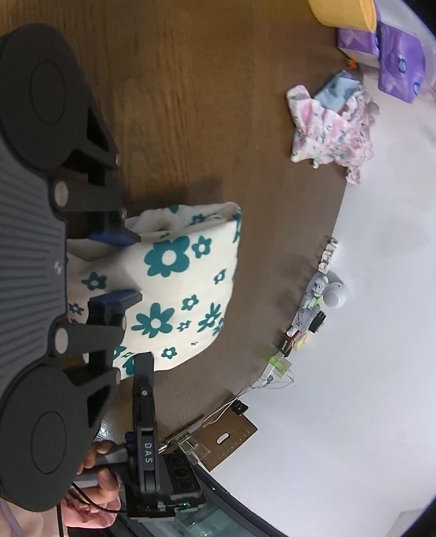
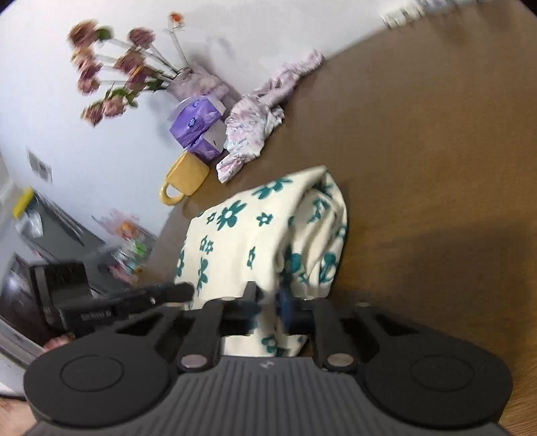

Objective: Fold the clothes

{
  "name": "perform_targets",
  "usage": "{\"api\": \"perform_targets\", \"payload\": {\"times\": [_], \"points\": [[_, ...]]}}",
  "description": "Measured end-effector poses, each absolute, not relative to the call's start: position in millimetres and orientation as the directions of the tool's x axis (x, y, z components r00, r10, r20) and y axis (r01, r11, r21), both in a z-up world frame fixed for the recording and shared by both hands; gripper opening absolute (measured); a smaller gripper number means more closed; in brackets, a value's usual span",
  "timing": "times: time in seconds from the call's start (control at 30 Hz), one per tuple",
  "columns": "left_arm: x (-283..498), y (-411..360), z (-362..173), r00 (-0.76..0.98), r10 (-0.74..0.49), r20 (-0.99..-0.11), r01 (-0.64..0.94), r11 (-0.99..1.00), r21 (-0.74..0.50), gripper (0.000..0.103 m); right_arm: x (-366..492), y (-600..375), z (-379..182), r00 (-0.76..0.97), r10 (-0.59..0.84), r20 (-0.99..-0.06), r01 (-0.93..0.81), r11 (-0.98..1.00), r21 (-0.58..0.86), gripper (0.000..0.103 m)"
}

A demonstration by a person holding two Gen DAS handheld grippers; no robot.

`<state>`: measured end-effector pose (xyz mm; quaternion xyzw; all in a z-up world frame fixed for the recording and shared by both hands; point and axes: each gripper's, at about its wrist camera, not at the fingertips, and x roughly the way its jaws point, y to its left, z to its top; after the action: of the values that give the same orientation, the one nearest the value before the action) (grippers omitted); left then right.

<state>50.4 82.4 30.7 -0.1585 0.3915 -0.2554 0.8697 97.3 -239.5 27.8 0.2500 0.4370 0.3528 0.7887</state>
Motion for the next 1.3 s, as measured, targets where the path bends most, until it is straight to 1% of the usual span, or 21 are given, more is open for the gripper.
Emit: {"api": "perform_targets", "payload": {"times": [0.1, 0.17, 0.2, 0.3, 0.43, 0.57, 0.6, 0.63, 0.67, 0.73, 0.87, 0.97, 1.0, 1.03, 1.07, 1.1, 1.13, 1.2, 1.23, 1.27, 1.3], "points": [[49.5, 83.1, 26.1, 0.558, -0.573, -0.601, 0.308, 0.815, -0.491, 0.025, 96.2, -240.5, 23.1, 0.371, 0.778, -0.506, -0.322, 0.619, 0.716, 0.011], [47.5, 84.2, 29.6, 0.561, -0.578, -0.592, 0.314, 0.811, -0.494, 0.027, 94.5, -242.8, 24.1, 0.373, 0.780, -0.503, -0.320, 0.617, 0.719, 0.014], [46.6, 84.7, 31.5, 0.563, -0.581, -0.588, 0.317, 0.808, -0.496, 0.031, 91.7, -242.2, 28.3, 0.382, 0.771, -0.510, -0.336, 0.630, 0.700, 0.020], [47.4, 86.9, 38.3, 0.579, -0.577, -0.576, 0.315, 0.810, -0.495, 0.051, 87.3, -242.1, 42.9, 0.426, 0.748, -0.510, -0.376, 0.658, 0.652, 0.042], [71.6, 93.0, 51.2, 0.621, -0.558, -0.551, 0.276, 0.813, -0.513, 0.052, 106.0, -244.9, 53.8, 0.466, 0.740, -0.484, -0.363, 0.659, 0.659, 0.042], [103.7, 92.2, 53.9, 0.615, -0.537, -0.577, 0.226, 0.822, -0.523, 0.046, 129.5, -236.3, 49.6, 0.452, 0.729, -0.515, -0.325, 0.672, 0.666, 0.041], [110.1, 90.8, 52.2, 0.610, -0.528, -0.591, 0.214, 0.828, -0.518, 0.032, 133.3, -234.0, 47.3, 0.447, 0.727, -0.521, -0.318, 0.674, 0.667, 0.037], [114.4, 88.8, 50.5, 0.603, -0.525, -0.600, 0.214, 0.832, -0.512, 0.023, 136.9, -231.8, 44.8, 0.442, 0.726, -0.527, -0.311, 0.675, 0.669, 0.024], [117.9, 86.8, 47.5, 0.596, -0.524, -0.608, 0.218, 0.834, -0.506, 0.023, 138.0, -231.2, 42.0, 0.441, 0.732, -0.519, -0.308, 0.667, 0.679, 0.018], [121.0, 82.3, 40.0, 0.587, -0.524, -0.617, 0.237, 0.840, -0.488, 0.020, 139.3, -232.4, 37.0, 0.436, 0.736, -0.518, -0.303, 0.662, 0.686, 0.013], [121.0, 82.4, 35.3, 0.589, -0.524, -0.615, 0.239, 0.840, -0.488, 0.021, 141.3, -235.5, 30.7, 0.429, 0.745, -0.512, -0.294, 0.650, 0.700, 0.013], [108.6, 87.9, 44.0, 0.608, -0.531, -0.590, 0.251, 0.834, -0.491, 0.028, 130.7, -240.0, 45.2, 0.458, 0.738, -0.496, -0.322, 0.658, 0.681, 0.018], [102.2, 89.6, 47.3, 0.612, -0.534, -0.583, 0.260, 0.832, -0.490, 0.035, 124.6, -242.3, 50.5, 0.464, 0.742, -0.485, -0.338, 0.654, 0.677, 0.019], [95.4, 90.9, 48.8, 0.608, -0.545, -0.577, 0.271, 0.826, -0.494, 0.038, 118.7, -244.5, 55.7, 0.468, 0.746, -0.474, -0.353, 0.650, 0.673, 0.024], [90.3, 90.6, 47.6, 0.598, -0.553, -0.580, 0.276, 0.821, -0.499, 0.038, 113.7, -245.3, 58.4, 0.459, 0.754, -0.470, -0.366, 0.643, 0.673, 0.028], [85.4, 90.2, 46.1, 0.587, -0.561, -0.584, 0.281, 0.817, -0.503, 0.038, 108.9, -245.9, 60.8, 0.451, 0.761, -0.467, -0.377, 0.637, 0.673, 0.034], [80.4, 89.9, 44.7, 0.576, -0.569, -0.587, 0.285, 0.813, -0.508, 0.038, 105.9, -244.3, 60.3, 0.443, 0.759, -0.476, -0.381, 0.641, 0.667, 0.036], [77.8, 89.4, 36.6, 0.553, -0.583, -0.596, 0.278, 0.803, -0.527, 0.038, 100.1, -241.1, 58.9, 0.428, 0.756, -0.495, -0.388, 0.648, 0.656, 0.036], [76.6, 89.2, 32.5, 0.541, -0.590, -0.600, 0.274, 0.798, -0.537, 0.034, 100.7, -239.6, 54.9, 0.420, 0.754, -0.505, -0.382, 0.651, 0.656, 0.033], [77.4, 89.7, 29.1, 0.530, -0.606, -0.593, 0.272, 0.784, -0.558, 0.026, 101.2, -238.0, 50.9, 0.412, 0.752, -0.514, -0.377, 0.655, 0.655, 0.025], [78.4, 90.3, 25.8, 0.519, -0.622, -0.586, 0.270, 0.770, -0.579, 0.020, 101.7, -236.4, 46.9, 0.404, 0.750, -0.524, -0.371, 0.658, 0.655, 0.014]]}}
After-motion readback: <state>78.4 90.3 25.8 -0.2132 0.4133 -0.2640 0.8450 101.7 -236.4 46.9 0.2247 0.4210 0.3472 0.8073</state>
